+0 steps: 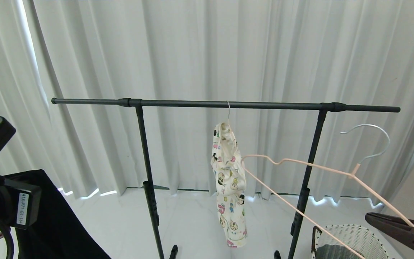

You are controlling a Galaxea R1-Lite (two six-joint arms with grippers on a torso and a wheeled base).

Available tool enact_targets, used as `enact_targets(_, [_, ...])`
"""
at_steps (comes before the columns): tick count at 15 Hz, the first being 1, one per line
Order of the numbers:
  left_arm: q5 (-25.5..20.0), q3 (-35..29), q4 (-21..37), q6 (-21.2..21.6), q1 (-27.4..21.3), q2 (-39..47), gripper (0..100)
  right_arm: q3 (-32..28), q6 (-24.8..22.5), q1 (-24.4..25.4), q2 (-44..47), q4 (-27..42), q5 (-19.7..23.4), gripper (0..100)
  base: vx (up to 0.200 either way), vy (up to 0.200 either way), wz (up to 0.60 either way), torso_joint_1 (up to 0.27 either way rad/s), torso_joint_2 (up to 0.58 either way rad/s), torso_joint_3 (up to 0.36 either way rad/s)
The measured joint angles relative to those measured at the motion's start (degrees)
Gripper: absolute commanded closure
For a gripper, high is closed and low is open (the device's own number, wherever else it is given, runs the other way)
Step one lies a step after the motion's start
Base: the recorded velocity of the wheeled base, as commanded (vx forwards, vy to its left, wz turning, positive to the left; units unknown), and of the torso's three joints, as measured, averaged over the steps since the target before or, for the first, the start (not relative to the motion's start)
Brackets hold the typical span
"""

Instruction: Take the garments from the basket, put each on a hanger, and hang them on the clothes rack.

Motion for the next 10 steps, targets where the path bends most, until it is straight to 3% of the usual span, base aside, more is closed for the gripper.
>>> enact_targets(4, [-0.2,0.0,-0.1,-0.7,-5.4,1.5,100,-3.3,2.4,4.2,2.9,-0.7,0.1,100,0.000,0.000,0.00,0.000,0.00,0.000])
enact_targets(10, [0.0,-7.7,-0.6,-10.4,-8.0,13.7,100,-6.8,9.4,21.2,8.7,-4.1,0.1,100,0.000,0.000,0.00,0.000,0.00,0.000])
